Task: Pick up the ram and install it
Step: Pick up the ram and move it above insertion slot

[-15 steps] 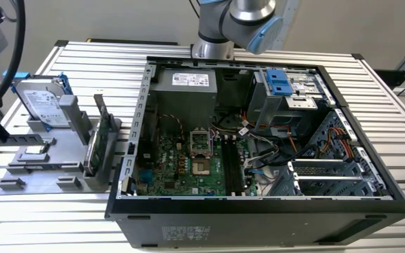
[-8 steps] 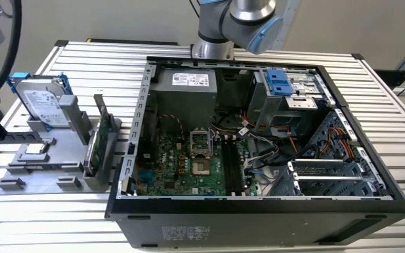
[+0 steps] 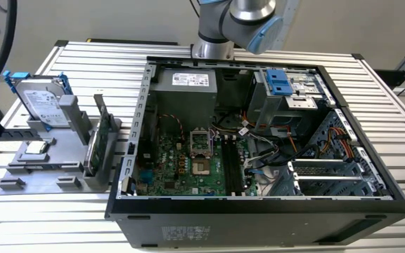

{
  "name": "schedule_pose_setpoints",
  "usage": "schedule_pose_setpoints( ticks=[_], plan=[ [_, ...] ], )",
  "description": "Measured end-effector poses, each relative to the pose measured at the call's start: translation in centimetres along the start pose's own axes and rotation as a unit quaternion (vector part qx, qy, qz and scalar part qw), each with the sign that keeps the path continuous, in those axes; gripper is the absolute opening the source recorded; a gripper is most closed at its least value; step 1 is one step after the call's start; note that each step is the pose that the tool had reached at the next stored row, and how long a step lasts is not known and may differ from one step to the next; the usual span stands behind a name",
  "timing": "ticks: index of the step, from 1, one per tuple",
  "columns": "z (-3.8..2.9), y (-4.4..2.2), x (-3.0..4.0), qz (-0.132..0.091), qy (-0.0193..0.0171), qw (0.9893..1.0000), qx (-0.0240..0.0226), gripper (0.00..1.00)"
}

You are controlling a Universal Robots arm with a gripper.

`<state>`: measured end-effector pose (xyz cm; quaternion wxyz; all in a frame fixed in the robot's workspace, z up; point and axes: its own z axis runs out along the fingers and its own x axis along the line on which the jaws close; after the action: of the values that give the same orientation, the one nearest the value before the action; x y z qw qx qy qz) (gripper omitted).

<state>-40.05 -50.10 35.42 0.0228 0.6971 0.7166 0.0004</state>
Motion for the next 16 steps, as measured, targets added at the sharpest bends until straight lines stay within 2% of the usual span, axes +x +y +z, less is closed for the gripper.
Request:
schedule_pose_setpoints(
  ticks=[16],
  plan=[
    [-1.05,0.03,-0.03,0.0,0.0,1.0,0.0,0.0]
  ],
)
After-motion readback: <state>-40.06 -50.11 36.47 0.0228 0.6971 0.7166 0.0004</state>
